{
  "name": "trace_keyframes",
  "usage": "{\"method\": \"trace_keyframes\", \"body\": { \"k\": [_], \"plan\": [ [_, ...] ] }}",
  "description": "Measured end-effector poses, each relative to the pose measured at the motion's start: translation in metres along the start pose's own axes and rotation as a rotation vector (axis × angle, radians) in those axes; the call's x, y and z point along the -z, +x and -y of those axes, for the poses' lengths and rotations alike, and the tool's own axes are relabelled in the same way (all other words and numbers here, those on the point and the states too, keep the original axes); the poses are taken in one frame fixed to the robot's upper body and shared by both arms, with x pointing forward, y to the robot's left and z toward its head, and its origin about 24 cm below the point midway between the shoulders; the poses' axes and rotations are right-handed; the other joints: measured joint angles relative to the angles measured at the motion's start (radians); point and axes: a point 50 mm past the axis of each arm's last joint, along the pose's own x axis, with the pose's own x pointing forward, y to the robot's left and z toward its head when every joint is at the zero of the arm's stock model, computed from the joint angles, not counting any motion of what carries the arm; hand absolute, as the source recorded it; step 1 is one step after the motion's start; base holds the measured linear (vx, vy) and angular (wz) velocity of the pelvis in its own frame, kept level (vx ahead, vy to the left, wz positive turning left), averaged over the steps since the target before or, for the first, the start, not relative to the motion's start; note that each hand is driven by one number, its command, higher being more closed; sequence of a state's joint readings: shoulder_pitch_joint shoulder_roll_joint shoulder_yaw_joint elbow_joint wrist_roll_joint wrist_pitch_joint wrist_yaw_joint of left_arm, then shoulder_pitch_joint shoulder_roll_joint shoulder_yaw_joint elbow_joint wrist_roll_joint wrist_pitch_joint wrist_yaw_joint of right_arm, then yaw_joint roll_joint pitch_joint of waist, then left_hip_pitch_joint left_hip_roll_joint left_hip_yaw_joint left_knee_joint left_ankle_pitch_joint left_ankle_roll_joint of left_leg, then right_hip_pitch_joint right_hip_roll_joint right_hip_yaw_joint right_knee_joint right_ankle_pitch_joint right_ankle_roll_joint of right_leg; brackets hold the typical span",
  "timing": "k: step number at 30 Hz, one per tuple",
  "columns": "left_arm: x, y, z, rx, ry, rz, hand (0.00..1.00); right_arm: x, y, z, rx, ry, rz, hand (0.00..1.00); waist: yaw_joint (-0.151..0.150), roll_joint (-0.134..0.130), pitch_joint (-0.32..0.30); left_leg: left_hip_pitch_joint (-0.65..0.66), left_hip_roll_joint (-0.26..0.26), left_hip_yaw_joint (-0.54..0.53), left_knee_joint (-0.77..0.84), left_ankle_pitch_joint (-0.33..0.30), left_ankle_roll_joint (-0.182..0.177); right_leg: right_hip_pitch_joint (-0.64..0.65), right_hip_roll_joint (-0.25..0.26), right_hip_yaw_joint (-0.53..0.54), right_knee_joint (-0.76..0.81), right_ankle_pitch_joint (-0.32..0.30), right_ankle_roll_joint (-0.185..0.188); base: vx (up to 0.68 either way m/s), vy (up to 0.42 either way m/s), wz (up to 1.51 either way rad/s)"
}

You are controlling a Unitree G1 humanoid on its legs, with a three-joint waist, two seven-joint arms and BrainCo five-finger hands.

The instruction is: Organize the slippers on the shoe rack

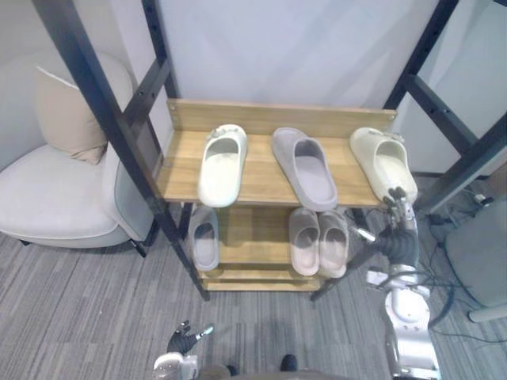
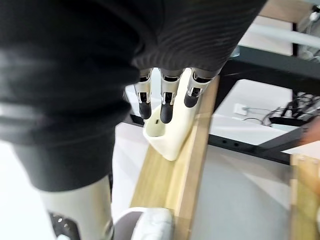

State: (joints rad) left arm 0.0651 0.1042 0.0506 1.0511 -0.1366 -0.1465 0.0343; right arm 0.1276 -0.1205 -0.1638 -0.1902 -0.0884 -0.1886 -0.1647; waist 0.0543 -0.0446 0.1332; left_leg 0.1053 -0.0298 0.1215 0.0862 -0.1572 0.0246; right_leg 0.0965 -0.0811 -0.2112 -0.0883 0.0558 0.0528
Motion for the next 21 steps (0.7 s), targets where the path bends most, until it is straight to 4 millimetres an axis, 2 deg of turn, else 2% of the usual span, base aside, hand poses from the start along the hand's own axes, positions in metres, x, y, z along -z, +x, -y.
{"method": "trace_keyframes", "body": {
  "k": [11, 16, 21],
  "plan": [
    [0.001, 0.0, 0.001, 0.021, 0.002, 0.001, 0.0, -0.025, 0.032, 0.003, -0.02, 0.019, 0.137, 0.0, 0.003, -0.002, -0.003, -0.021, -0.007, -0.027, 0.003, 0.002, 0.002, -0.009, -0.001, -0.014, 0.0, 0.0, 0.0, -0.02, -0.004, 0.05],
    [0.0, 0.0, 0.002, 0.027, 0.01, 0.004, 0.0, -0.034, 0.051, -0.006, -0.078, 0.046, 0.181, 0.0, 0.004, -0.006, -0.007, -0.035, -0.01, -0.044, 0.004, 0.005, 0.007, -0.012, -0.003, -0.027, 0.0, 0.0, 0.0, -0.01, -0.002, 0.08],
    [-0.003, 0.0, 0.005, 0.04, 0.021, 0.02, 0.0, -0.032, 0.075, -0.017, -0.12, 0.075, 0.166, 0.0, 0.015, -0.012, -0.005, -0.037, -0.014, -0.051, 0.004, 0.007, 0.008, -0.011, -0.007, -0.033, 0.0, 0.0, 0.0, -0.01, -0.001, 0.04]
  ]
}}
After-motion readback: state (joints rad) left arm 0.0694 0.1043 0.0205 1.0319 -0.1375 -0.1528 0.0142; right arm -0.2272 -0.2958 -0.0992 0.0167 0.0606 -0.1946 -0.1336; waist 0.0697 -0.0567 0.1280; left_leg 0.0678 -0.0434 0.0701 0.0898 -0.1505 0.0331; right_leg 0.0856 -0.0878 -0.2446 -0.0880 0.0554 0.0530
